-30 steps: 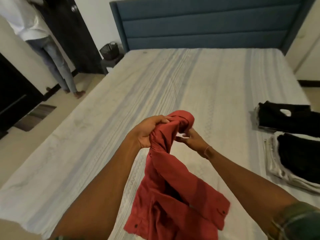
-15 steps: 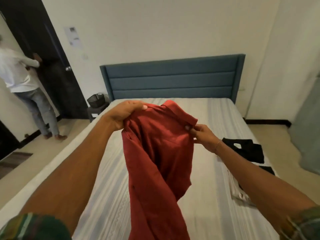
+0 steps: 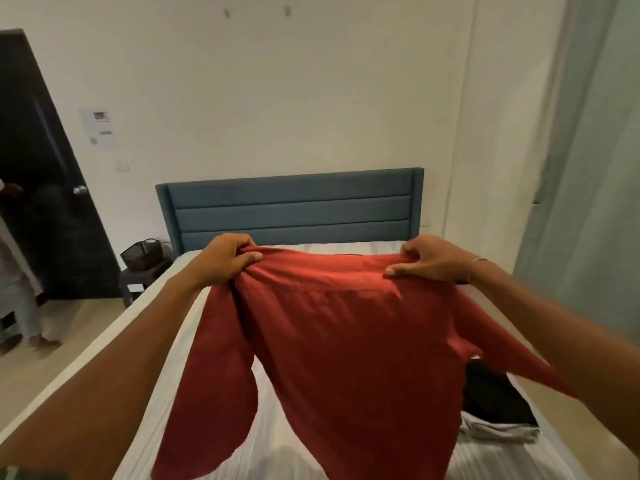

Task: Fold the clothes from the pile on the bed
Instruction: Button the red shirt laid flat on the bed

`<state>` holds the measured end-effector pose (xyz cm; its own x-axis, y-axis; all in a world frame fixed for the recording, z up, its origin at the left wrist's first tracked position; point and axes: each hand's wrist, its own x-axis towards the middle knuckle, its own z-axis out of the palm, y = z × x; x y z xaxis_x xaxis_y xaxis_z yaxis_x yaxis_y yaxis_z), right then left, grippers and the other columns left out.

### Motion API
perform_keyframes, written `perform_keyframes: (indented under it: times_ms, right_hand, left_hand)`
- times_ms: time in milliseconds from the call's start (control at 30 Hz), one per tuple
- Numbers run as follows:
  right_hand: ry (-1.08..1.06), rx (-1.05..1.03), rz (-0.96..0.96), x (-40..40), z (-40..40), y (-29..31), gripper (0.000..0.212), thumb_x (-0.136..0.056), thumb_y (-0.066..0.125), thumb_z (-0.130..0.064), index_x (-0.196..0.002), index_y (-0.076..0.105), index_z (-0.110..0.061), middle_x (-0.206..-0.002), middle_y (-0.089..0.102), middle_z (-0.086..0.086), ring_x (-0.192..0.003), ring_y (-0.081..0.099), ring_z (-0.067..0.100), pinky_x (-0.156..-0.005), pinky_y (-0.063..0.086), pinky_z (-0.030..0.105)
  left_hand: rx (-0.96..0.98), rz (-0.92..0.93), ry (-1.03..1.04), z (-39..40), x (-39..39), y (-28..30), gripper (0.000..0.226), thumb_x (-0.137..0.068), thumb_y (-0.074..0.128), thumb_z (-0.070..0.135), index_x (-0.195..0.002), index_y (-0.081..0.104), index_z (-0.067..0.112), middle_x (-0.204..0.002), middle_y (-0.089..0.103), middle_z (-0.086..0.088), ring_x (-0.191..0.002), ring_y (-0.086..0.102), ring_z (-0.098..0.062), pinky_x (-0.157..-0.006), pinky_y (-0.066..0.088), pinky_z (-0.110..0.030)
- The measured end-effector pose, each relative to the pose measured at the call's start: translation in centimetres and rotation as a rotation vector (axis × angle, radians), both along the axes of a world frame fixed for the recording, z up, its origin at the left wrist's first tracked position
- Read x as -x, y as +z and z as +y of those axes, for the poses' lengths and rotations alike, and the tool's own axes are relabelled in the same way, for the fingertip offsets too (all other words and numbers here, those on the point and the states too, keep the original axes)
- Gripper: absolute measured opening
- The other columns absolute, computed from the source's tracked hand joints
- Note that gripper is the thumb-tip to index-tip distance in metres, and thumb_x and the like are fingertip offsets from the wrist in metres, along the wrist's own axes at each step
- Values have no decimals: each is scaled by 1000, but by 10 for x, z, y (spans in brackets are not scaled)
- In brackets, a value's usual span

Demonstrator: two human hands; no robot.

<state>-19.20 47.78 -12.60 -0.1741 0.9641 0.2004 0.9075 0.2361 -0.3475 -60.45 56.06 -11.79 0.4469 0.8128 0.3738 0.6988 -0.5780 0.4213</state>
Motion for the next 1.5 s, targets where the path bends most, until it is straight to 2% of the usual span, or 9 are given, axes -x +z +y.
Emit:
perform_keyframes:
  times_ms: [100, 167, 267, 433, 733, 833, 1100, 1300, 1500]
  right_hand:
    - [28, 330, 97, -10, -16, -5, 54, -83, 58, -68, -91, 75, -18, -83, 73, -5, -75, 68, 12, -70, 51, 23]
    - [-8, 333, 172, -7, -23, -11, 52, -84, 55, -69, -90, 73, -21, -85, 74, -6, -77, 70, 12, -72, 54, 24]
    - [-161, 41, -37, -2, -28, -10, 62, -74, 50, -82, -68, 52, -21, -70, 57, -4, -67, 54, 17, -60, 39, 30]
    - [-534, -463, -400, 8, -31, 8, 64, -72, 59, -84, -70, 46, -21, -72, 56, 2, -71, 59, 28, -57, 38, 33]
    - [-190, 174, 50, -4, -49, 45, 15, -96, 68, -23, -85, 75, -16, -81, 73, 2, -73, 62, 12, -67, 49, 19]
    - [-265, 27, 87, 0, -50, 39, 7, -86, 79, -21, -87, 78, -28, -82, 75, -9, -79, 67, 6, -68, 47, 13]
    - [-461, -306, 373, 12, -47, 31, 22, -61, 95, -14, -70, 75, -16, -71, 71, -1, -71, 64, 12, -57, 44, 12]
    - [-349, 27, 114, 2, -49, 40, 30, -72, 89, -39, -92, 79, -19, -88, 72, -2, -87, 66, 17, -75, 56, 29]
    - [-237, 424, 106, 0, -63, 45, 34, -80, 78, -51, -89, 83, -19, -90, 79, -1, -83, 73, 13, -82, 58, 26]
  left_hand:
    - [9, -49, -33, 6, 9, -5, 8, -98, 64, 18, -93, 70, 16, -87, 70, 1, -84, 65, -17, -81, 51, -36]
    - [57, -65, -65, 9, 15, -9, 13, -100, 59, 14, -91, 68, 17, -83, 69, 2, -78, 63, -14, -78, 50, -33]
    - [103, -69, -99, 11, 16, -12, 14, -101, 58, 12, -92, 68, 16, -81, 69, 3, -72, 61, -7, -74, 47, -28]
    - [65, -82, -177, 18, 17, -6, 15, -97, 63, 7, -103, 71, 18, -96, 74, 3, -91, 69, -11, -86, 52, -28]
    - [73, 75, -74, 20, 29, 4, 11, -95, 69, 18, -84, 73, 15, -84, 72, 0, -81, 68, -17, -70, 50, -25]
    - [53, -2, -64, 20, 30, 12, 14, -94, 69, 15, -80, 70, 16, -78, 71, 2, -74, 66, -13, -67, 47, -21]
    - [252, 115, -259, 14, 32, 30, 7, -87, 76, 8, -84, 73, 13, -78, 76, 3, -73, 70, -9, -70, 53, -21]
    - [489, 47, -318, 6, 31, 22, 21, -89, 75, 13, -109, 75, 9, -93, 78, -7, -89, 73, -16, -89, 57, -27]
    - [476, 335, -194, 1, 23, 6, 9, -85, 79, 29, -86, 80, 20, -89, 78, 5, -87, 71, -10, -94, 56, -28]
